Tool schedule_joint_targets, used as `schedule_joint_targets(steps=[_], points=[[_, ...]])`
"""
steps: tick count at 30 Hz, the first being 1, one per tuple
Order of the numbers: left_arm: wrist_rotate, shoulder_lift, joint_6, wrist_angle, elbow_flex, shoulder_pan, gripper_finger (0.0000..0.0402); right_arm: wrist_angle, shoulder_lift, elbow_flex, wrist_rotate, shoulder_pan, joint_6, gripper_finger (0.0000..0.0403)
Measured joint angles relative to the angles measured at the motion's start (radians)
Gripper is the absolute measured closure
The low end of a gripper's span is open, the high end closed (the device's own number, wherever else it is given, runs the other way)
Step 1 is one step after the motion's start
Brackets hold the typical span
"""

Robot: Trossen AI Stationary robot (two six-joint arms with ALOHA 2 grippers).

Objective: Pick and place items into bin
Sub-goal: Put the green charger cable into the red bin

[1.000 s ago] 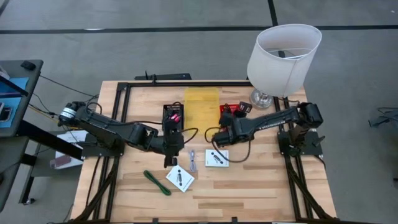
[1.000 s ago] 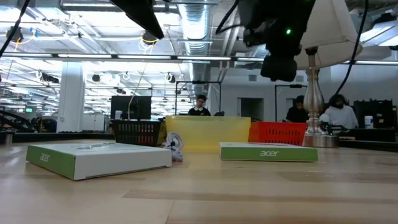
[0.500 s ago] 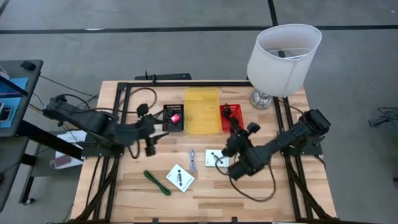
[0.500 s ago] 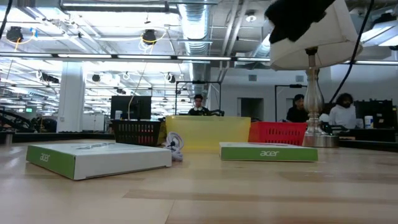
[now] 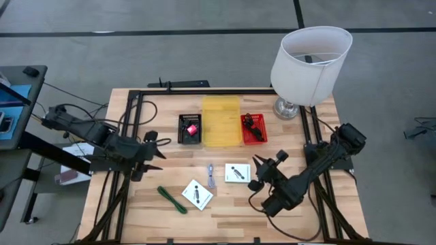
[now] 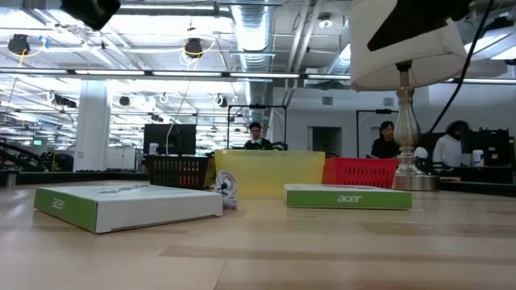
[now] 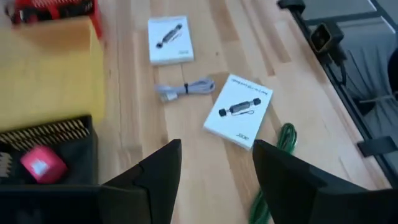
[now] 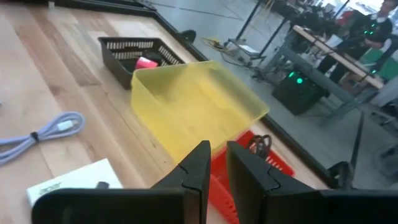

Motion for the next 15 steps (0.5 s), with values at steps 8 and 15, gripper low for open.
schedule_joint_targets(steps=[8,15], points=[[-0.005,0.047,-0.162,0.004,-0.130,0.000,0.0210,0.062,0.001,-0.051,-0.073,-0.003,0.001,0.0355],[0.104,0.149,-0.197,0.050,-0.189,-0.009,0.0210,0.065,0.001,-0.061,-0.102,-0.001,0.001,0.0355]])
